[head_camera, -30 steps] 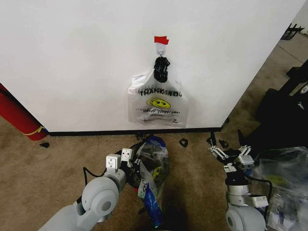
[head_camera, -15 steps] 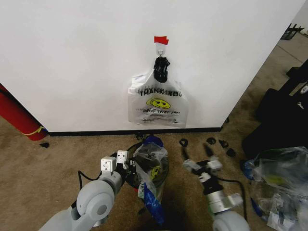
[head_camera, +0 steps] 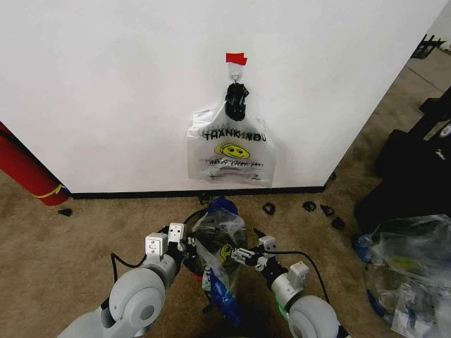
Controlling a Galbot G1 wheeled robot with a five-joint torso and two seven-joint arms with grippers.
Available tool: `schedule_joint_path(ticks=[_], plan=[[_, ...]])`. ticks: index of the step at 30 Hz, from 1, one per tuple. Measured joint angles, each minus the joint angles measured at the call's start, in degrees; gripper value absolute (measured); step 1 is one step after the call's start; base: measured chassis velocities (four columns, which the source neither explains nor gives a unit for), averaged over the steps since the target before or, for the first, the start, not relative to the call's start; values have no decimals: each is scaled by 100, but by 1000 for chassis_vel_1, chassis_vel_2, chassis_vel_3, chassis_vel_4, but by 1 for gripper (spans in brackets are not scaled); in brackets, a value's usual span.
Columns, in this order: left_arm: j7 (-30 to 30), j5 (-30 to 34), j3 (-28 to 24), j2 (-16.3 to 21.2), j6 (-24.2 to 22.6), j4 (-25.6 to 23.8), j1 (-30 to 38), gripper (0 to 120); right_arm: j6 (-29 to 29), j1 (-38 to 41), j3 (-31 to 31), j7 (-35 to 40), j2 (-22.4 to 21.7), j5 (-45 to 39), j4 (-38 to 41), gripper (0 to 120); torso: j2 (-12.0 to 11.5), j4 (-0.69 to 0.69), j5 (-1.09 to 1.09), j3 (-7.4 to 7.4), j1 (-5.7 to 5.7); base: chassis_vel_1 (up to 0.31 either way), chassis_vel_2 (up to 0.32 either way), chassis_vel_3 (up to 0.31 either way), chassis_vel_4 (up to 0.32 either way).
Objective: Pick up the garbage bag from the wall and place it over the trash bin.
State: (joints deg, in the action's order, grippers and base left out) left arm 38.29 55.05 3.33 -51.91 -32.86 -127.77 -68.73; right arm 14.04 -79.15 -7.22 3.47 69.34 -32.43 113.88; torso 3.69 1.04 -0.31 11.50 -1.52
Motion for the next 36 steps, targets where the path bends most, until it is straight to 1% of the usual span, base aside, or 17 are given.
schedule_joint_path(ticks=[2, 7, 10, 12, 13, 17, 18, 20, 24, 26, 27, 28, 29, 30, 31, 34, 36], plan=[[0, -27, -3, -2, 4, 8, -17, 0, 230, 125, 44, 259, 60, -432, 3, 98, 0, 0, 0, 0, 0, 0, 0, 0, 0], [-1, -48, -6, 20, 20, 34, -16, 0, 603, 333, 103, 712, 207, -956, 2, 96, 0, -1, 0, 0, 0, 0, 0, 0, 0], [-1, -50, -6, 38, 35, 52, -3, 0, 970, 448, 157, 1152, 257, -1207, 32, 86, 0, -1, 1, 0, 0, 0, 0, 0, 0], [-1, -51, -6, 40, 38, 56, -1, 0, 1055, 466, 159, 1235, 264, -1252, 39, 82, 0, -1, 1, 0, 0, 0, 0, 0, 0], [-1, -52, -11, 41, 42, 63, 3, 0, 1300, 512, 160, 1480, 281, -1419, 56, 77, 0, -1, 0, 0, 0, 0, 0, 0, 0], [-2, -53, -30, 39, 50, 68, 9, 0, 1759, 611, 130, 1972, 317, -1863, 78, 58, 0, -1, 1, 0, 0, 0, 0, 0, 0], [-2, -53, -30, 39, 50, 68, 9, 0, 1759, 611, 130, 1972, 317, -1863, 78, 58, 0, -1, 1, 0, 0, 0, 0, 0, 0], [-5, -53, -36, 38, 53, 73, 9, 0, 1926, 647, 100, 2089, 333, -2011, 80, 50, 0, -1, 1, 0, 0, 0, 0, 0, 0], [-9, -67, -40, 41, 70, 96, 1, 0, 2087, 716, 62, 2250, 366, -2200, 10, 33, 0, -1, 1, 0, 0, 0, 0, 0, 0], [-9, -75, -40, 45, 77, 95, -10, 0, 2099, 720, 53, 2283, 366, -2217, -5, 30, 0, 0, 0, 0, 0, 0, 0, 0, 0], [-9, -80, -39, 51, 81, 83, -23, 0, 2103, 716, 50, 2301, 360, -2225, -5, 25, 0, -1, 0, 0, 0, 0, 0, 0, 0], [-10, -86, -38, 57, 84, 47, -45, 0, 2106, 699, 48, 2324, 346, -2236, 3, 20, 0, 0, 0, 0, 0, 0, 0, 0, 0], [-10, -88, -37, 59, 84, 27, -55, 0, 2106, 690, 45, 2331, 340, -2239, 9, 18, 0, -1, 1, 0, 0, 0, 0, 0, 0], [-10, -98, -33, 64, 85, -81, -116, 0, 2103, 643, 29, 2343, 301, -2254, 36, 12, 0, -1, 1, 0, 0, 0, 0, 0, 0], [-10, -98, -33, 64, 85, -81, -116, 0, 2103, 643, 29, 2343, 301, -2254, 36, 12, 0, -1, 1, 0, 0, 0, 0, 0, 0], [-28, -176, -33, 48, 87, -292, -249, 0, 1920, 535, -32, 2357, 253, -2271, 40, 0, 0, -1, 1, 0, 0, 0, 0, 0, 0], [-43, -227, -35, 32, 91, -385, -319, 0, 1737, 489, -40, 2338, 250, -2275, 11, 0, 0, -1, 1, 0, 0, 0, 0, 0, 0]])
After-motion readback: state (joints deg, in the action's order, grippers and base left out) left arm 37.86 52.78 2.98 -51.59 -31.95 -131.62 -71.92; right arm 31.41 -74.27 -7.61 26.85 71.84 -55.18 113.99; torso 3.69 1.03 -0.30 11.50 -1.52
